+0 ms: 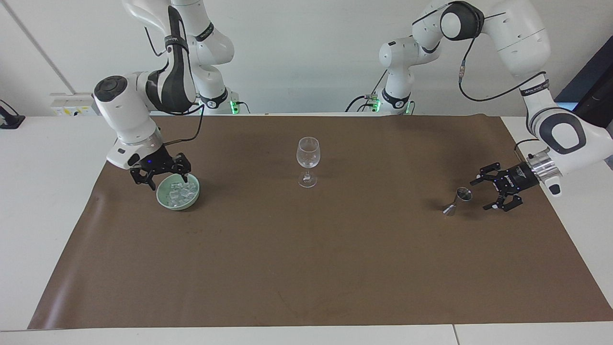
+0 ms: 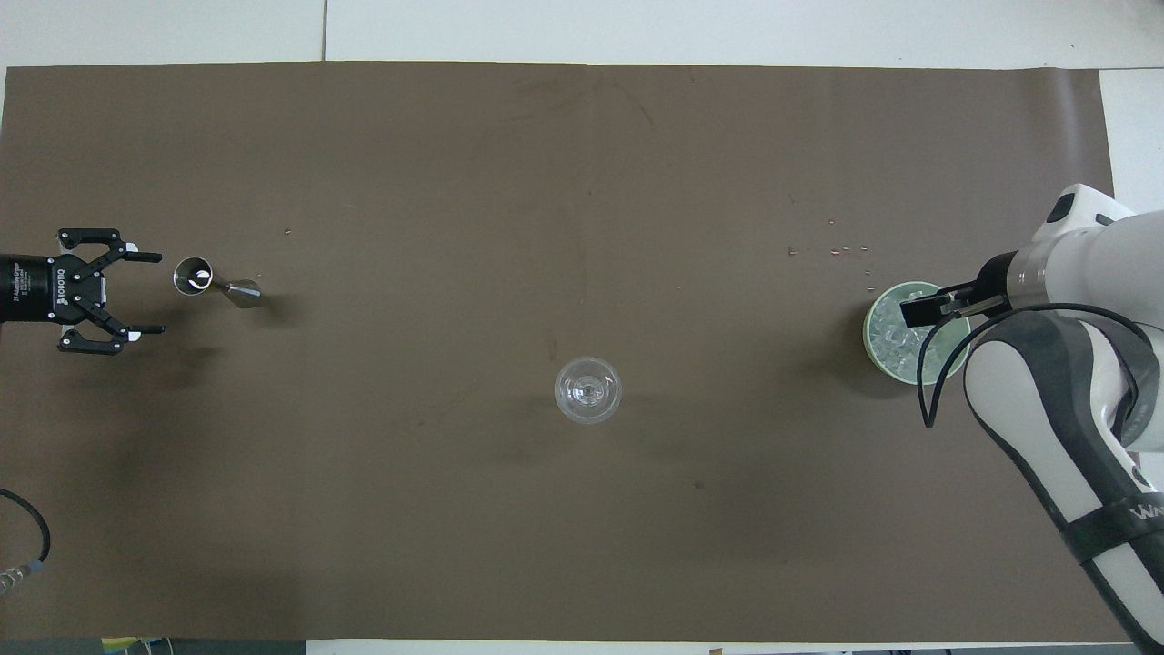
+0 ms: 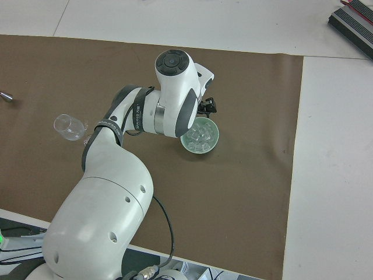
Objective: Pour wine and add ice with both arms
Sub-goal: 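Grasp the metal jigger with the left gripper while the right gripper reaches the container, then lift the jigger with the left gripper and carry it to the glass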
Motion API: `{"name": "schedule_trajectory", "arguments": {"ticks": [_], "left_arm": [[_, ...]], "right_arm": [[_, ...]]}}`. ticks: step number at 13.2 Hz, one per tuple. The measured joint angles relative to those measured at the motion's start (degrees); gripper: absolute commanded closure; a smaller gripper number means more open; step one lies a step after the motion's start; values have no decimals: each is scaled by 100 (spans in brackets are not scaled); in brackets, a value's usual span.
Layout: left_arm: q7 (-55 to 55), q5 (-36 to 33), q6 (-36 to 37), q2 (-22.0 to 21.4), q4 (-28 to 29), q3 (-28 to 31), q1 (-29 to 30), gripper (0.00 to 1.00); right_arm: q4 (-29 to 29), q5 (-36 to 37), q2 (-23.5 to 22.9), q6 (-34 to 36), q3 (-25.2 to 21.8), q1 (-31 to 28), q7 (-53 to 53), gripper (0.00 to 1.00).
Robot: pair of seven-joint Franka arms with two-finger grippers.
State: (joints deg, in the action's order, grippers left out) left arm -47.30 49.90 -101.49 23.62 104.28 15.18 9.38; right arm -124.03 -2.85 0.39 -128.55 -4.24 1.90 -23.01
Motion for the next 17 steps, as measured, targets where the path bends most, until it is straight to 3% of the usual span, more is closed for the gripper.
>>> {"name": "schedule_trajectory", "arguments": {"ticks": [7,11,13,17], "left_arm": [[-111,1329,-829,-402,1237,-58,-12,0],[-111,1917,-915,-534,1438,-92,-84,0],[-110,2061,-1083,-564,1569,-98,-218,0],[-105,2280,-1389,-582,1719,-105,-396,0]], "right_arm": [[-92,-15,25,27,-2,32,-2035,0],[-358,-17,9,-25,2,101,-2115,1],[-582,-17,-14,-229,-16,31,-2154,13],[-729,-17,-39,-468,-24,-66,-2326,17]]}}
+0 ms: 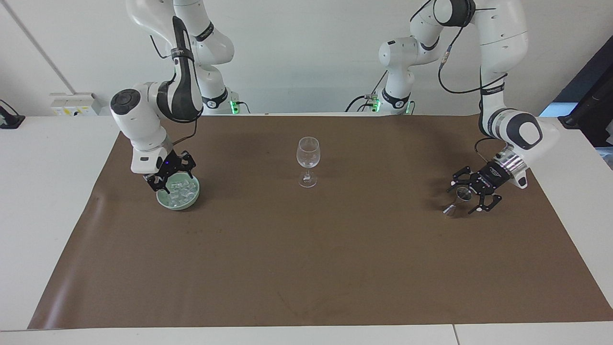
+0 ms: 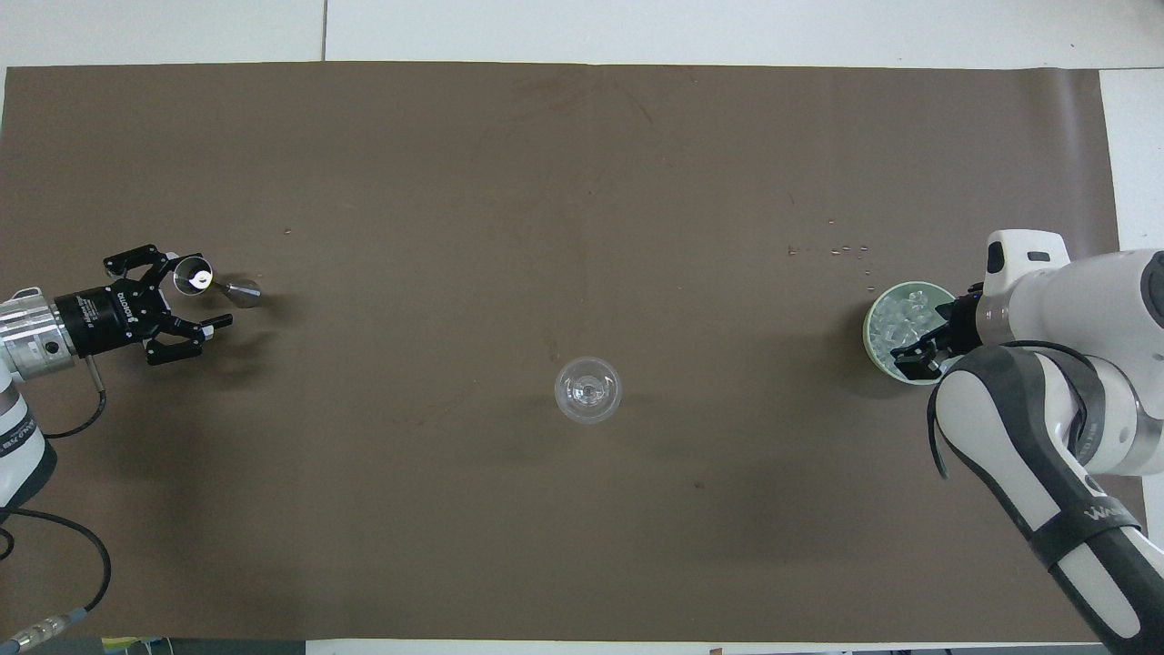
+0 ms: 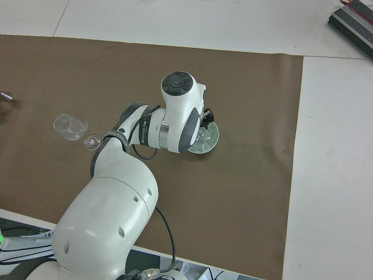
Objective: Pour wine and add ice with both arms
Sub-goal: 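Lift the jigger with the left gripper and carry it to the glass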
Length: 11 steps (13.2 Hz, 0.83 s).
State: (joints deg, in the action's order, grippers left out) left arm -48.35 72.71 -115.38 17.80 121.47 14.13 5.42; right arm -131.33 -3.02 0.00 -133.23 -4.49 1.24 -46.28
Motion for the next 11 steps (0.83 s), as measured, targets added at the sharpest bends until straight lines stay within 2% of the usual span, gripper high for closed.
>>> {"name": "schedule_trajectory", "arguments": {"ticks": [2,4,6,7,8,9,11], "left_arm": [[3,72,-84,-4,41,-1,-78,0],[3,75,-91,-10,43,-1,-94,1],[3,76,-95,-32,44,-1,-110,16],[3,76,-101,-55,44,-1,-125,35],[3,76,-110,-75,44,-1,-137,63],[3,77,-116,-86,45,-1,-138,97],[3,77,-122,-100,45,0,-138,100]], "right_arm": [[-30,-23,-136,-196,2,0,-10,26],[-29,-88,-252,-306,9,5,-12,27],[-24,-165,-270,-314,21,16,-14,27],[-19,-174,-270,-315,22,17,-16,29],[-18,-184,-270,-315,23,17,-24,29],[-20,-207,-276,-315,23,16,-42,29],[-20,-383,-350,-341,21,14,-200,29]]}}
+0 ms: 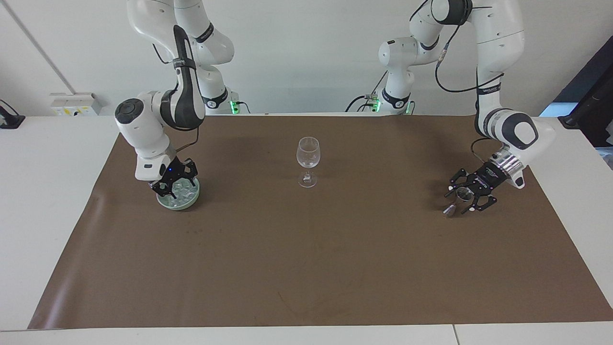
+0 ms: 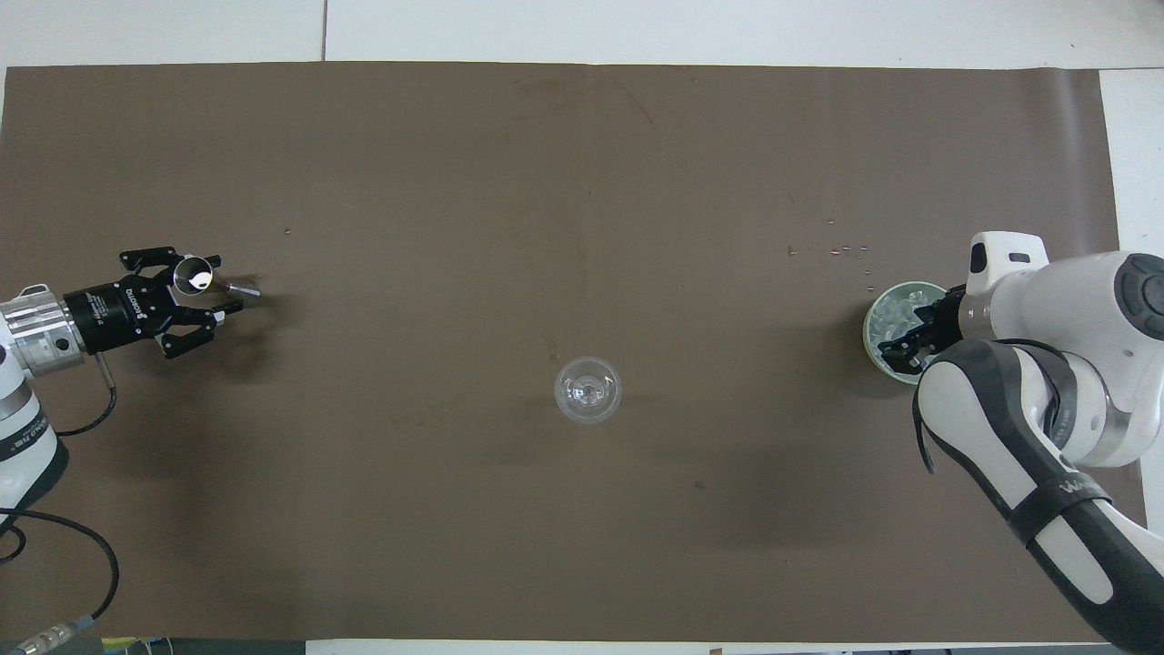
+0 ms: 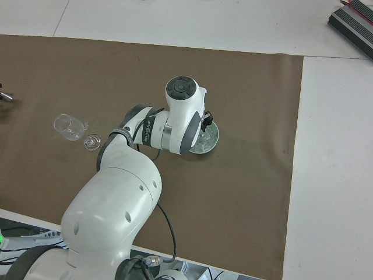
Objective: Pour wine and add ice with both arms
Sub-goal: 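Lift the jigger with the left gripper and carry it to the glass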
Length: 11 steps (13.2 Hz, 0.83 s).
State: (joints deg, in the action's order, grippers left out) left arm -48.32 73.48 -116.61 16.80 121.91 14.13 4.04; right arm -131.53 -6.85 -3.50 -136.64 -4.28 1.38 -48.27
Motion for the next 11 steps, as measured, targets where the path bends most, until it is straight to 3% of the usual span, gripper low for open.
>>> {"name": "schedule_trajectory", "arguments": {"ticks": [6,11], "left_arm": [[0,11,-28,-105,1,28,7,100],[-126,16,-13,-759,220,13,-36,100]], "right_arm": [[33,-90,-81,-84,0,0,-78,39],[34,-92,-81,-84,-5,-12,-78,42]]}}
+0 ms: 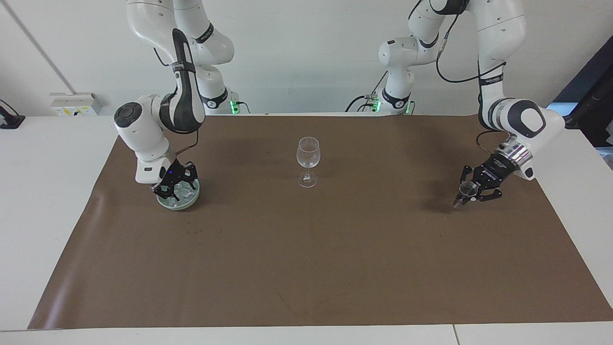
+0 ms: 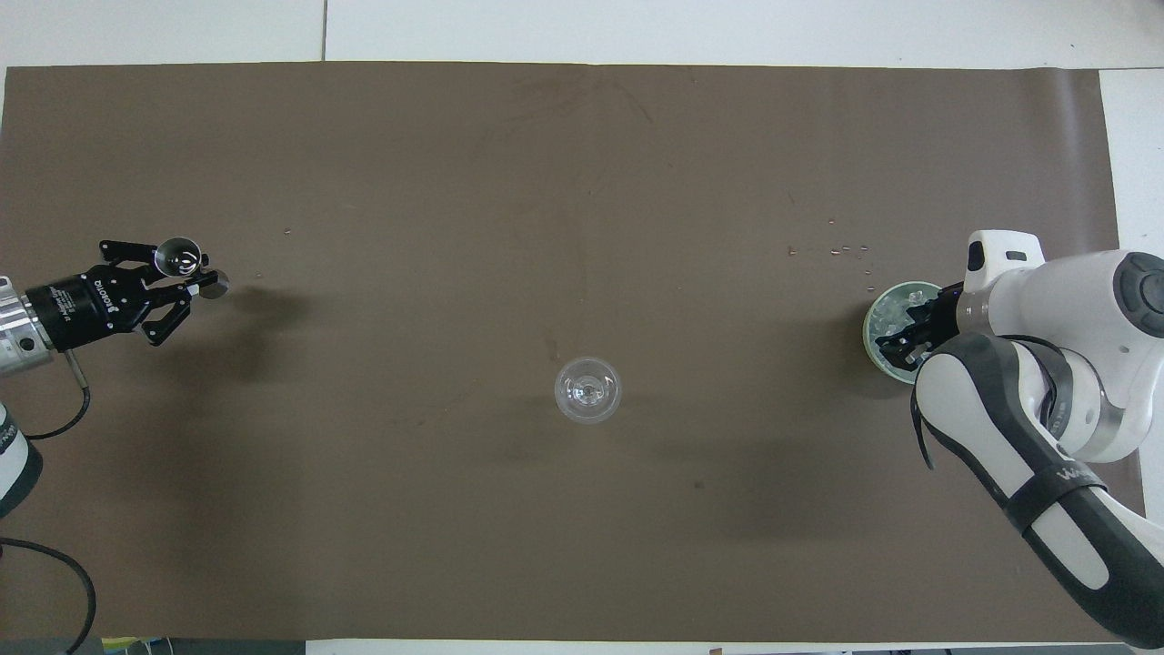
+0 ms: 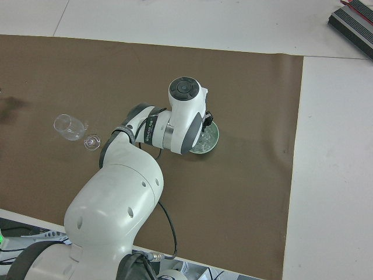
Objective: Pour wine and add ice with both arms
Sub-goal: 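Lift the jigger with the left gripper and carry it to the glass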
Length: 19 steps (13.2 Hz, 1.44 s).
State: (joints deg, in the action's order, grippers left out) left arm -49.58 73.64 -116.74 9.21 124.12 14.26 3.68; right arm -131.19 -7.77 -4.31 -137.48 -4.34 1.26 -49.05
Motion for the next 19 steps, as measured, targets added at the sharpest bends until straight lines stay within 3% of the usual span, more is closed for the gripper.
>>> {"name": "schedule_trajectory", "arguments": {"ticks": [6,11,15,19], "left_arm": [[-1026,5,9,-1300,387,-22,-741,100],[-1768,2,-68,-1899,415,-185,-1638,100],[-2541,1,-1052,-2124,445,-1498,-1769,100],[-2759,-183,-1700,-2124,608,-2410,-1779,100]], "right_arm": [[1,-1,0,0,-5,-14,0,52],[0,-2,-1,0,-5,-14,-1,56],[-3,-2,-6,0,-5,-14,-1,56],[-20,-2,-9,0,-5,-14,-1,56]]}}
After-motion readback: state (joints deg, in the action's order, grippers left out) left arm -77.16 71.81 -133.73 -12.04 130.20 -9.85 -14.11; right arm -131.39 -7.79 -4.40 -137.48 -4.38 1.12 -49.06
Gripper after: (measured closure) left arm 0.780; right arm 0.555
